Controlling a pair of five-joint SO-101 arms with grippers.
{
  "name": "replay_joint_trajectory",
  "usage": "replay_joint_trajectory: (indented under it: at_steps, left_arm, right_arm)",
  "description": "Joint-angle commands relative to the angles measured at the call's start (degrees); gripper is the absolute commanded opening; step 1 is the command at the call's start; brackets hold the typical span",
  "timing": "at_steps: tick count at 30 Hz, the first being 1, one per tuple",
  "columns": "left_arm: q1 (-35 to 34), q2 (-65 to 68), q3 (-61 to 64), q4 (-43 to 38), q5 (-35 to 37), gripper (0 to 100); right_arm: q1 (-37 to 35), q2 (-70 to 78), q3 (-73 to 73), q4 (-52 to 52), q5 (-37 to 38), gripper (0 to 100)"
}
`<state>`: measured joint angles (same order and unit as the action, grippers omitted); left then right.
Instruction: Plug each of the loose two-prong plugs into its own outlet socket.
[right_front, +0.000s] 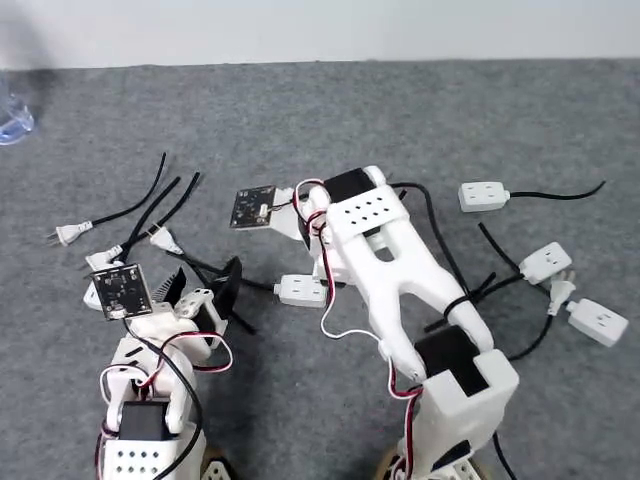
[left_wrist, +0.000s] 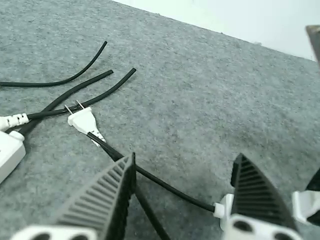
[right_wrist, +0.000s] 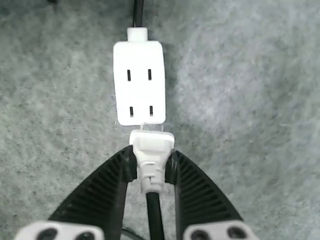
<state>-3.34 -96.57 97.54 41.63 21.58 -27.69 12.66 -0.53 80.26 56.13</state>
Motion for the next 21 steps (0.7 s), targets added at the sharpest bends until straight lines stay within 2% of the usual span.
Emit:
replay_joint_trajectory:
  at_steps: [1,10,21]
  left_arm:
    - [0.26,-0.44,-0.66,0.26,-0.18,29]
    - [0.26,-0.44,-0.66,0.26,-0.18,29]
    - [0.26,-0.44,-0.66,0.35,-0.18,29]
  right_arm:
    - [-0.48,-0.40,-1.41,-1.19,0.70,0.8]
    - [-3.03,-0.04,-1.41,-0.84,0.44,0.8]
    - [-2.51,3.91,-0.70,-1.01,0.70,0.8]
